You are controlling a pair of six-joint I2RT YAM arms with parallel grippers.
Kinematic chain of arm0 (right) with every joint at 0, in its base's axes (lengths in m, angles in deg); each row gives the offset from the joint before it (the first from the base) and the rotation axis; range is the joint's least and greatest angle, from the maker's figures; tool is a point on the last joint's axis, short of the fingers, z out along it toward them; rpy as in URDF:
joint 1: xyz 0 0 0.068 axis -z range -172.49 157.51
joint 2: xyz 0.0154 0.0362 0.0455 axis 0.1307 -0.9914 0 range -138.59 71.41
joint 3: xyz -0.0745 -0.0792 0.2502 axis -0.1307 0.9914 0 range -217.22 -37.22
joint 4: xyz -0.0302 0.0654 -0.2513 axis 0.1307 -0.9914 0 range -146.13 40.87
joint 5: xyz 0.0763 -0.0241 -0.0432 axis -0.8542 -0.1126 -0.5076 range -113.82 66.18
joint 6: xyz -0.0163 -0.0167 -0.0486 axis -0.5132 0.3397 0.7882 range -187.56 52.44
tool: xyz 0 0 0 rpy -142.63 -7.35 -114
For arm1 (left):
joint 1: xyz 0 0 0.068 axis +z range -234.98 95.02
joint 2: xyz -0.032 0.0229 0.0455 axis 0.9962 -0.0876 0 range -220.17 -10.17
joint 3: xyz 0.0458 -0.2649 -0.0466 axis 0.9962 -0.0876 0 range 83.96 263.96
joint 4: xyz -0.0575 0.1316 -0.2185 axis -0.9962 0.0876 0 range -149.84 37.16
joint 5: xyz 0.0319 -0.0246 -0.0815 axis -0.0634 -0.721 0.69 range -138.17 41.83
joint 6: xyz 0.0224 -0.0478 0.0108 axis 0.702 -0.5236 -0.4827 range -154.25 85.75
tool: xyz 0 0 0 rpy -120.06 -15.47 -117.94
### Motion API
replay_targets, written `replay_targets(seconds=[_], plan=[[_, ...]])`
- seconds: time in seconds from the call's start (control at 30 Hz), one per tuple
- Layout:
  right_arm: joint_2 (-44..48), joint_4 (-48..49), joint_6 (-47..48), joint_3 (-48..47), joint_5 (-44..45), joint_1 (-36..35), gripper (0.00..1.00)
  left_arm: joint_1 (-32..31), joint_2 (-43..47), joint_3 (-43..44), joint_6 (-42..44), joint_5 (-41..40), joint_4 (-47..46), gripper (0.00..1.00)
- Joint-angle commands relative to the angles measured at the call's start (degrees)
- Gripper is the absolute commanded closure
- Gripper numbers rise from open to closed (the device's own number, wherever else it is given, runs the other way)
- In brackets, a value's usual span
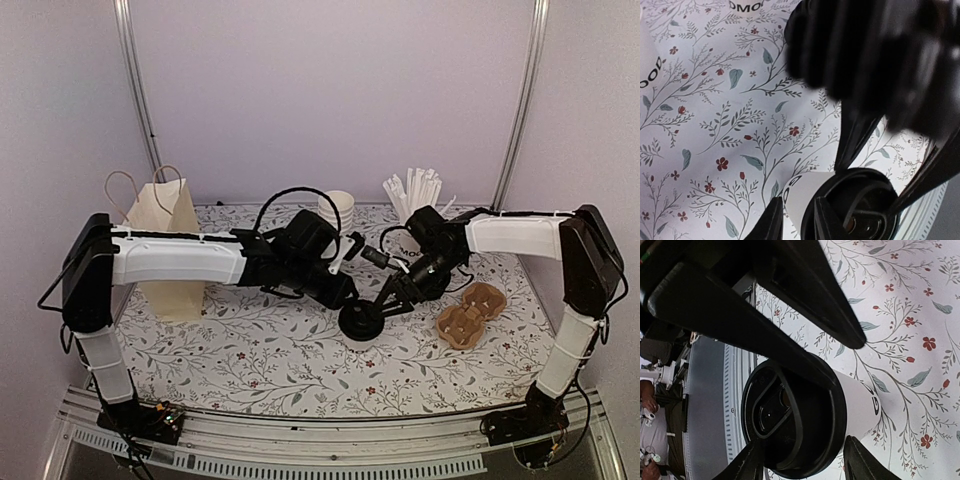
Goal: Pack the takeout coffee
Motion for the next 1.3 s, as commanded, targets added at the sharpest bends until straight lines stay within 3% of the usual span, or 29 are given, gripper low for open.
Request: replay_targets(seconds=[0.0,0.13,0.57,0.7,1.0,1.27], plan=[[2.6,-1.9,2.5,-0.1,1.6,-1.1,0.42,0.9,-0.5,0.7,0.4,5.2,-3.3,0.74],[2.9,-2.9,2.8,-1.7,3.2,-1.0,0.33,1.4,0.6,0.2,0.4,5.4,-3.7,0.72],[3.4,-5.6,5.3,-7.9,6.8,0.3,0.23,4.0,6.8,-4.1,2.6,1.7,-4.0,0.56],[5.3,-4.6,6.8,-7.9,11.5,-0.2,0.22,6.4,9.1,-4.5,4.8,-0.5,-1.6,0.48],[7.7,-1.3,12.2,-7.1,27.2,-9.4,0.21,17.3,7.2,1.3,4.6,1.9,0.0,0.41],[5.4,-2.4,14.0,-8.3,32.3,-14.9,0.18,23.7,9.3,-6.8,1.8,9.2,-9.6,0.41]])
